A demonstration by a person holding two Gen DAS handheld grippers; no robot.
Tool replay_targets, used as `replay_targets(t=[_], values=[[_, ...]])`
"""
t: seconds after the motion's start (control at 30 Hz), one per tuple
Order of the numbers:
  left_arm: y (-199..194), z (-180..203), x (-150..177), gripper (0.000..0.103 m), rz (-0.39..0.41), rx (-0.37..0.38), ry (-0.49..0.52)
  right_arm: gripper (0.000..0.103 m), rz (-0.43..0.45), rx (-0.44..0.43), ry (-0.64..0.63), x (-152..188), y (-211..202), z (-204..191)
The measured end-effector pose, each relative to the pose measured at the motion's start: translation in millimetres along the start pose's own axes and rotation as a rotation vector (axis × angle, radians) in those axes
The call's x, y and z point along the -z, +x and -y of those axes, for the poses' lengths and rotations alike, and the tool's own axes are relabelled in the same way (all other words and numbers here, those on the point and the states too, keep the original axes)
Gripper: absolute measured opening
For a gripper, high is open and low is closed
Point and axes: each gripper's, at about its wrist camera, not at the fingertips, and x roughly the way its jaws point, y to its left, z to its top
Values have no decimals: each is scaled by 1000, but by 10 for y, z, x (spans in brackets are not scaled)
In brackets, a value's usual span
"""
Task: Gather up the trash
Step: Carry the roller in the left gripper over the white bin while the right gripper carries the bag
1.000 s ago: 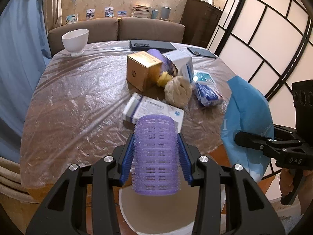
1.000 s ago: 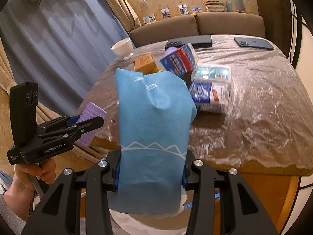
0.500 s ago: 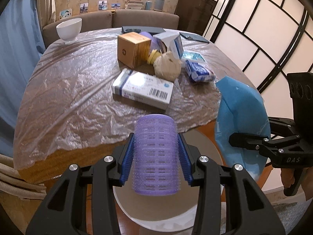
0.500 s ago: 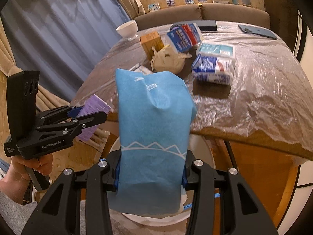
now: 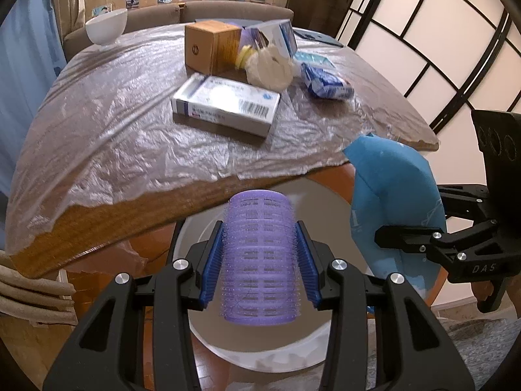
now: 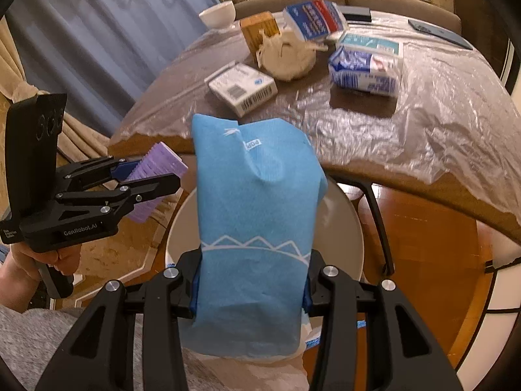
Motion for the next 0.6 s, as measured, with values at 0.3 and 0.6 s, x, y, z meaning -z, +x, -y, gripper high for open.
replay_targets(t=[0.3,0.6], values=[[169,44,112,44,-43,-1,13,43,-52,16,-18,121,182,19],[345,59,212,44,-81,-14,29,43,-99,30,-22,134,412,45]])
